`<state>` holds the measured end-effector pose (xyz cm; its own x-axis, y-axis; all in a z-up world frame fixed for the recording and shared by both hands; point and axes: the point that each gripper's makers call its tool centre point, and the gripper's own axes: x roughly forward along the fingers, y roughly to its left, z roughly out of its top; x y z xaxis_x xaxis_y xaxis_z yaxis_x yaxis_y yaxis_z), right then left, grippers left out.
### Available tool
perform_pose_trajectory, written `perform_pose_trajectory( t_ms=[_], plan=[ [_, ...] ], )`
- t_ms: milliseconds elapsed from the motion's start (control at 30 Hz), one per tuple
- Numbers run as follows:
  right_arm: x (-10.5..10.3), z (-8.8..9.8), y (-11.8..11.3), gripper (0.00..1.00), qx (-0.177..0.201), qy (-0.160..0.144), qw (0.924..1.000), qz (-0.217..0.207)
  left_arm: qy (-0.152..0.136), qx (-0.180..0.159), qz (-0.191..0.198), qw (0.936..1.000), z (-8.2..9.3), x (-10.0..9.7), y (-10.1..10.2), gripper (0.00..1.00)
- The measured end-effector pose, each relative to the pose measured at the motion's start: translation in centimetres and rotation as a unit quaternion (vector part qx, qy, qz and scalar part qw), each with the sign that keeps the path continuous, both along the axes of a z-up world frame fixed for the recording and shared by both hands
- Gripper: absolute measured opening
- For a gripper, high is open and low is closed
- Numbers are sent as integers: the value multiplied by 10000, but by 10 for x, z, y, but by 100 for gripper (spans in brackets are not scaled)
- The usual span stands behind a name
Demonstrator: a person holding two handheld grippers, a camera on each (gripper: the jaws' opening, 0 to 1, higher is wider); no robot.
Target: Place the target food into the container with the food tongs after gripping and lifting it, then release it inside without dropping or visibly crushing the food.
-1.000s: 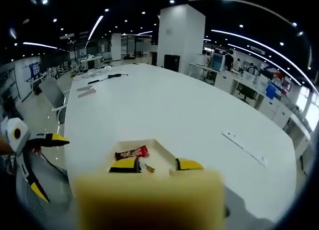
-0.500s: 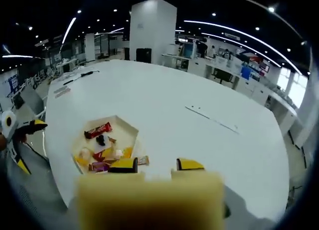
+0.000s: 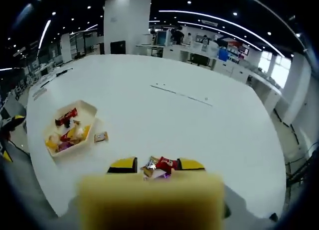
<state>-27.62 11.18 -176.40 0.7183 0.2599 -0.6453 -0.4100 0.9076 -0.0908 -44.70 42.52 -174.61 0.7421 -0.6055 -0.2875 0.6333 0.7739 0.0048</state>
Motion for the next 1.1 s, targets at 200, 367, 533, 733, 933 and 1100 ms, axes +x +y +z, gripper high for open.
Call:
perform_pose_trajectory(
  t_ms=[200,367,533,733,933,1100],
  plan=[
    [9,-18,-7,30,93,157,9995,-275,40,2,-11,10000,-1,0,0,93],
    [14,-32,-8,30,43,268,9984,-487,51,10,-16,10000,-2,0,0,93],
    [19,-43,-11,30,12,315,9971,-697,61,19,-5,10000,-2,0,0,93],
    [16,-53,-18,30,-88,373,9957,-845,68,26,6,10000,-2,0,0,93],
    [13,-53,-28,30,-221,407,9938,-1011,68,25,-6,10000,-2,0,0,93],
    [11,-52,-35,31,-377,345,9925,-1109,58,13,-12,10000,-1,-1,0,93]
  ],
)
